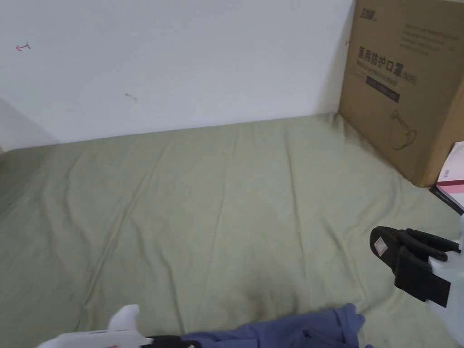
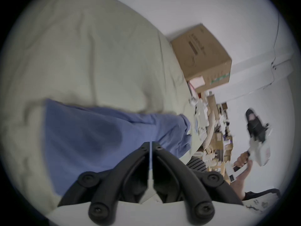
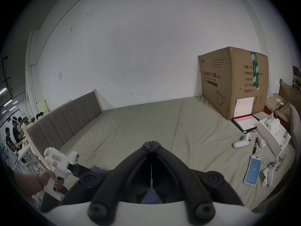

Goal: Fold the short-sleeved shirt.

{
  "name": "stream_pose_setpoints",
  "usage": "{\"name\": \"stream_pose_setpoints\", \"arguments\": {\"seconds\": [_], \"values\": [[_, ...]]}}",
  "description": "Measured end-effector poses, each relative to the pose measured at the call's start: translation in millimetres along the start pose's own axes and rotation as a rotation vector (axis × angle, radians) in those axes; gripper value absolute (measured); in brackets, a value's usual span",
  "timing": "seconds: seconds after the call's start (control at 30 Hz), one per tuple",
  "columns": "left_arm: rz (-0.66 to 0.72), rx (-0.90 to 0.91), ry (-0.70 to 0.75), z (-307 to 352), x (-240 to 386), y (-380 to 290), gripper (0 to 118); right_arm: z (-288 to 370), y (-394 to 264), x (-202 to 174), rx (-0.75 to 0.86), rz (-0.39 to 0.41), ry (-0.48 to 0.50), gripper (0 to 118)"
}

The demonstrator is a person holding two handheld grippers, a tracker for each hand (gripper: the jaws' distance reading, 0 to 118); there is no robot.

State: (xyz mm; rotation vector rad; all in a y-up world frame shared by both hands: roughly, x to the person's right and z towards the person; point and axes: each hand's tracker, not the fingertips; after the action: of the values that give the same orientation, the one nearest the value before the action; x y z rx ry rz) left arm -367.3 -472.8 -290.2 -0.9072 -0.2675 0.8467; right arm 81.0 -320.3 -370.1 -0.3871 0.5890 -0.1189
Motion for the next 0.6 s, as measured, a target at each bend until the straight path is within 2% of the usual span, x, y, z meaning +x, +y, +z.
{"name": "stream_pose_setpoints", "arguments": {"seconds": [0.03,0.07,0.1,0.13,0.17,0.27,0.4,0.43,0.5,0.57,0.6], "values": [[0.027,0.023,0.014,18,-12,4,35,-1,0,-2,-0.002,-0.001,0.005,0],[0.045,0.037,0.028,30,-24,6,76,-2,1,-5,-0.005,0.000,0.008,0],[0.063,0.047,0.050,42,-39,7,96,-3,1,-8,-0.010,0.004,0.011,0],[0.076,0.057,0.069,51,-51,7,109,-5,1,-10,-0.016,0.010,0.011,0],[0.089,0.064,0.063,58,-65,8,114,-6,1,-12,-0.021,0.017,0.011,0],[0.195,0.066,0.020,64,-107,5,114,-10,1,-20,-0.041,0.031,0.014,0],[0.393,-0.031,-0.200,25,-162,-6,114,-15,3,-31,-0.071,0.058,0.016,0],[0.436,-0.056,-0.279,16,-135,-17,114,-17,3,-34,-0.078,0.070,0.015,0],[0.415,0.000,-0.457,2,-125,-18,114,-19,5,-39,-0.093,0.087,0.018,0],[0.467,-0.005,-0.546,-23,-147,-17,112,-22,6,-44,-0.107,0.097,0.021,0],[0.485,-0.008,-0.582,-33,-150,-18,107,-24,7,-47,-0.111,0.103,0.020,0]]}}
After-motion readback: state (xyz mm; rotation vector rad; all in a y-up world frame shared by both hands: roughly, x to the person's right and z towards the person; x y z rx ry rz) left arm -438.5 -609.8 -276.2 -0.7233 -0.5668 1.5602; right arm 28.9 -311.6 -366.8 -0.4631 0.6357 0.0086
